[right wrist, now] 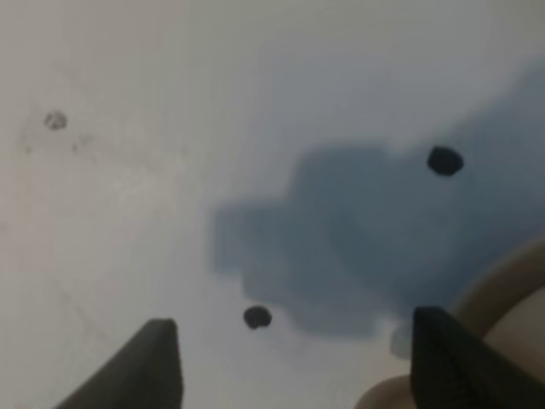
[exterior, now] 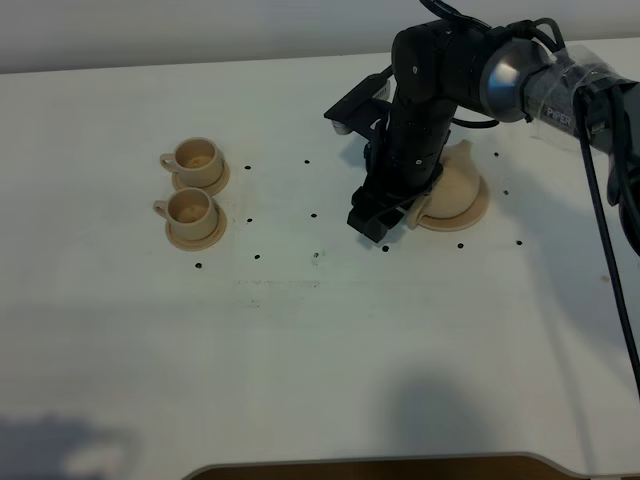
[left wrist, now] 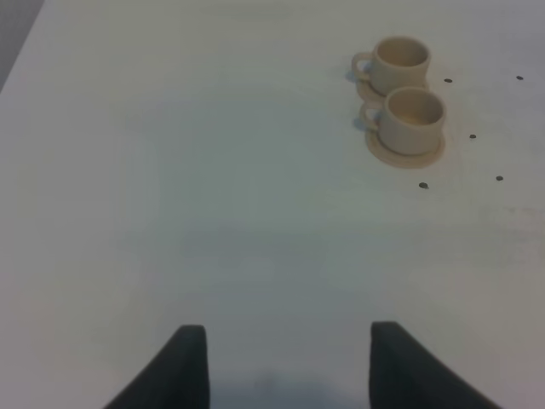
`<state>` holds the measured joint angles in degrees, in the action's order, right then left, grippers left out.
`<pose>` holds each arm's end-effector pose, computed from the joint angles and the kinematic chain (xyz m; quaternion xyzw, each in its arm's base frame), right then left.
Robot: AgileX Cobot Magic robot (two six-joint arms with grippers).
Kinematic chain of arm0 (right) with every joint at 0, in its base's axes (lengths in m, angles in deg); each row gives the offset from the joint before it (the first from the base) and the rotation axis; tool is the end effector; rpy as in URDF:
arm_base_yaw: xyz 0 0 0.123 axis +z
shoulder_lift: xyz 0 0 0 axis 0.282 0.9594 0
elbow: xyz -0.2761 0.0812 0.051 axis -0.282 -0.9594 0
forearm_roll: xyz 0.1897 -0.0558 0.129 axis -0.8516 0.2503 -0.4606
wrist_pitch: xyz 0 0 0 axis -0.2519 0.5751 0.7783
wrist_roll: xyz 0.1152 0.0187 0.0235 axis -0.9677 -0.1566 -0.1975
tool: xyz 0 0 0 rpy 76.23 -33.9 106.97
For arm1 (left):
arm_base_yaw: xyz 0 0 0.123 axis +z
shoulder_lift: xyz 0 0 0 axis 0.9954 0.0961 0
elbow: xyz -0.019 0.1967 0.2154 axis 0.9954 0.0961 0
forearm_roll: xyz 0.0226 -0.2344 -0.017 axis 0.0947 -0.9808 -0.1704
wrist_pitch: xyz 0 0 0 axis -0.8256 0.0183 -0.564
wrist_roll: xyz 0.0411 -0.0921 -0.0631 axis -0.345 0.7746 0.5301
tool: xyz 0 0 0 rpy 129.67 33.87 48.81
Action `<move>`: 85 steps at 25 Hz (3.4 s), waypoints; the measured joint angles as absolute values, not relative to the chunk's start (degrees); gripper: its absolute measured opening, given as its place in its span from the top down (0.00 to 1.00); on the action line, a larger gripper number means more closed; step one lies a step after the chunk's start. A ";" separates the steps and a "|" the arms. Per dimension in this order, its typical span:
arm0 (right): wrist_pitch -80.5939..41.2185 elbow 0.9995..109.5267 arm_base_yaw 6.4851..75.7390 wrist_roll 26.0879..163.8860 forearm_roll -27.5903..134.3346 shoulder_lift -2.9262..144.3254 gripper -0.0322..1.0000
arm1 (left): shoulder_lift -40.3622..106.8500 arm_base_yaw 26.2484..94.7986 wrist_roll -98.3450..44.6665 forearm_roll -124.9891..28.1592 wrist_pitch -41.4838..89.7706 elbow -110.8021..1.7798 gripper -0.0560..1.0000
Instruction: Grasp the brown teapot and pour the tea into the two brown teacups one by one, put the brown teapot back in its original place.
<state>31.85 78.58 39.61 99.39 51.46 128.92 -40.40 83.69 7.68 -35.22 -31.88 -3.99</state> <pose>0.4155 0.1976 0.1281 -0.3903 0.9158 0.0748 0.0581 -0.0024 -0.0005 0.2606 0.0026 0.8449 -0.0085 0.5349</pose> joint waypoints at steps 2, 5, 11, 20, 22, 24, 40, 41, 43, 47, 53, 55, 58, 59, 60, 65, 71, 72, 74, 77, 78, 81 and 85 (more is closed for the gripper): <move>33.28 78.58 39.61 99.20 51.48 128.92 0.40 | -40.40 83.69 7.68 -35.22 -31.88 -3.99 0.51; 35.26 78.58 39.61 98.89 51.77 128.92 0.40 | -40.40 83.69 7.68 -35.22 -31.88 -3.99 0.51; 38.28 78.58 39.61 97.95 52.23 128.92 0.40 | -40.40 83.69 7.68 -35.22 -31.88 -3.99 0.51; 40.55 78.58 39.72 97.71 52.92 128.92 0.40 | -40.40 83.69 7.68 -35.22 -31.88 -3.99 0.51; 40.55 78.58 39.85 97.71 52.62 128.92 0.40 | -40.40 83.69 7.68 -35.22 -31.88 -3.99 0.51; 40.55 78.58 39.98 97.71 51.64 128.92 0.40 | -40.40 83.69 7.68 -35.22 -31.88 -3.99 0.51; 40.68 78.19 40.09 95.95 50.08 128.37 0.40 | -40.40 83.69 7.68 -35.22 -31.88 -3.99 0.51; 40.68 78.11 40.09 95.80 50.27 127.83 0.40 | -40.40 83.69 7.68 -35.22 -31.88 -3.99 0.51; 40.68 77.84 40.09 95.37 50.32 126.91 0.40 | -40.40 83.69 7.68 -35.22 -31.88 -3.99 0.51; 40.70 75.07 40.09 94.67 48.08 124.88 0.40 | -40.40 83.69 7.68 -35.22 -31.88 -3.99 0.51; 40.82 73.84 40.09 93.17 49.93 124.60 0.40 | -40.40 83.69 7.68 -35.22 -31.88 -3.99 0.51; 40.82 73.84 40.09 92.73 50.47 124.60 0.40 | -40.40 83.69 7.68 -35.22 -31.88 -3.99 0.51; 40.82 73.84 40.09 91.33 51.94 124.60 0.40 | -40.40 83.69 7.68 -35.22 -31.88 -3.99 0.51; 40.77 73.84 40.09 90.84 52.80 124.60 0.40 | -40.40 83.69 7.68 -35.22 -31.88 -3.99 0.51; 40.77 73.84 40.09 90.37 53.51 124.60 0.40 | -40.40 83.69 7.68 -35.22 -31.88 -3.99 0.51; 40.88 73.84 39.92 88.78 55.54 124.60 0.40 | -40.40 83.69 7.68 -35.22 -31.88 -3.99 0.51; 40.93 73.73 39.00 88.33 56.50 124.60 0.40 | -40.40 83.69 7.68 -35.22 -31.88 -3.99 0.51; 40.93 73.73 38.98 88.27 56.50 124.60 0.40 | -40.40 83.69 7.68 -35.22 -31.88 -3.99 0.51; 40.89 73.73 38.98 88.11 55.66 124.60 0.40 | -40.40 83.69 7.68 -35.22 -31.88 -3.99 0.51; 40.89 73.73 38.98 87.88 52.26 124.49 0.40 | -40.40 83.69 7.68 -35.22 -31.88 -3.99 0.51; 40.89 73.73 38.98 87.70 50.99 124.27 0.40 | -40.40 83.69 7.68 -35.22 -31.88 -3.99 0.51; 40.80 73.45 39.25 86.07 49.81 122.21 0.40 | -40.40 83.69 7.68 -35.22 -31.88 -3.99 0.51; 40.76 73.39 39.51 79.55 52.86 117.89 0.40 | -40.40 83.69 7.68 -35.22 -31.88 -3.99 0.51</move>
<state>40.76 73.39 39.51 79.55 52.86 117.89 -40.40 83.69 7.68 -35.22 -31.88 -3.99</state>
